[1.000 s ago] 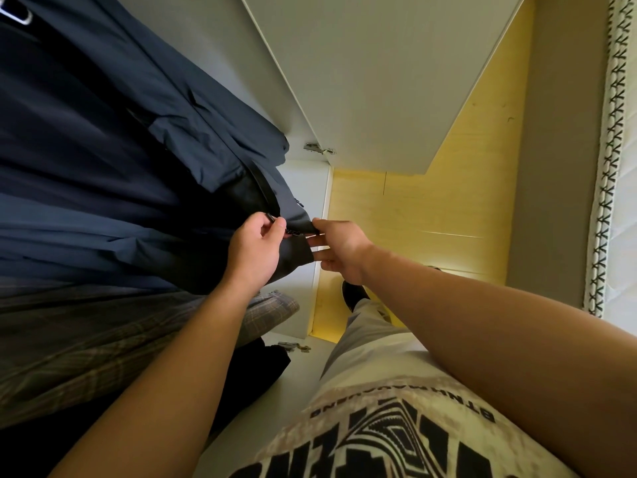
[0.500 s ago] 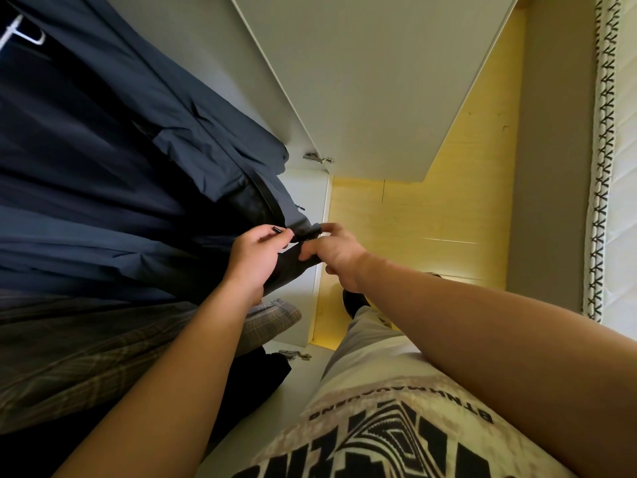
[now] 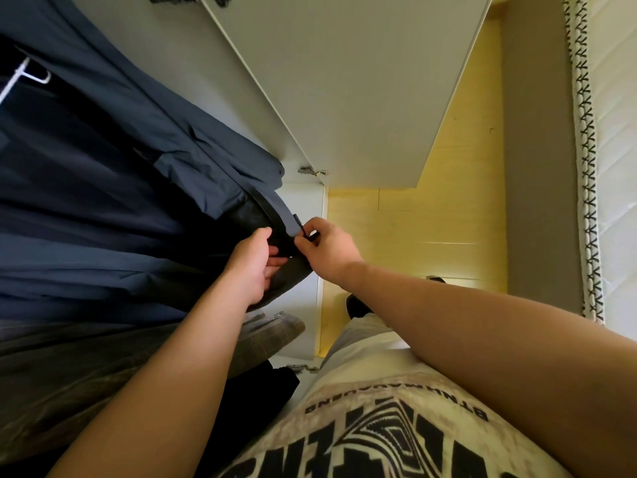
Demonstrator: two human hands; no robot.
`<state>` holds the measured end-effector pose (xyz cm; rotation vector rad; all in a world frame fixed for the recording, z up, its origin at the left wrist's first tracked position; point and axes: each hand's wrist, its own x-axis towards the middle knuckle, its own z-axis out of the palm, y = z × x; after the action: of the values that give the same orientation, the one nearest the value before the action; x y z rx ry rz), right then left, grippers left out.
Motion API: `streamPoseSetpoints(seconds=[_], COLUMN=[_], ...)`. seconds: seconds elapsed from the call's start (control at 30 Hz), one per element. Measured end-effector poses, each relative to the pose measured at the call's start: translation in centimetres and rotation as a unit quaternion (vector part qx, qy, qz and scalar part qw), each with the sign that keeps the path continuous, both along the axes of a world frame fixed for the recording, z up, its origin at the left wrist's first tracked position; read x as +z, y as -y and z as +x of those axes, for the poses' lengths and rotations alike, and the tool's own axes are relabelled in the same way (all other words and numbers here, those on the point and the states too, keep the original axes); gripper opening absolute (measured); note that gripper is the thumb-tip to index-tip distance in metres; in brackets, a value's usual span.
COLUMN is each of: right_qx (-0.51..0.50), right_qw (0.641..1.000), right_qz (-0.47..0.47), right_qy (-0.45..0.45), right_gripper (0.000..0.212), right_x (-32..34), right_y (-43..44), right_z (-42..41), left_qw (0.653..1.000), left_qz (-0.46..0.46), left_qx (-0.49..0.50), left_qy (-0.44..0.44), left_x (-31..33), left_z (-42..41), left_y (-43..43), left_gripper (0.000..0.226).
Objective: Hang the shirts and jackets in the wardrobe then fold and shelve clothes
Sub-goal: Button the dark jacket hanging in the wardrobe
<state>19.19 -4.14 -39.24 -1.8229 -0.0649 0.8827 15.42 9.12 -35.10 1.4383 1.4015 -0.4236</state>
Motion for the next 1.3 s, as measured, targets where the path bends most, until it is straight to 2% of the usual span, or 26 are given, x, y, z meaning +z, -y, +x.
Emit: streamPoseSetpoints(seconds=[0.1,0.27,0.43,0.63,0.77,1.03,1.13,1.3], right_qx=[0.021,0.021,-0.036,0.004,-0.025,-0.105,-0.105,-0.1], right_qw=[0.999,0.996,0.994,0.986,0.991,0.988,0.988,0.99], right_qz=[0.0,-0.032,-0.082,-0.108,-0.1,-0.115,-0.111,-0.103], right_qy=[0.041,0.081,0.057,0.127,0.087,0.011,0.007,0.008], right_gripper=[0.005,0.013,0.011,0.009,0.008,0.008,0.007,0.003], right_x=[0.4,0.6,-0.1,0.3,0.3,-0.1,-0.1,0.3], right_y=[0.1,0.2,-0.5,-1.2,-1.6,-1.6,-2.1,-2.8], right_z=[0.1,0.1,-0.1,-0.1,0.3,1.6,1.5,1.6], left_qw=[0.996,0.99,0.976,0.968,0.949,0.93,0.935,0.966], left_qz=[-0.032,0.048,0.138,0.179,0.214,0.245,0.244,0.203], left_qx=[-0.073,-0.13,-0.167,-0.177,-0.23,-0.273,-0.256,-0.159], left_qy=[-0.047,-0.041,-0.023,-0.013,-0.018,-0.021,-0.023,0.004], left_x=[-0.2,-1.3,-2.2,-2.5,-2.2,-1.9,-2.0,-2.2], left_z=[1.2,2.2,2.2,2.2,1.7,1.7,1.5,1.5], left_y=[0.3,1.0,1.1,0.3,-0.4,-0.9,-1.8,-2.8], left_gripper=[0.061,0.027,0.033,0.031,0.035,0.038,0.039,0.043])
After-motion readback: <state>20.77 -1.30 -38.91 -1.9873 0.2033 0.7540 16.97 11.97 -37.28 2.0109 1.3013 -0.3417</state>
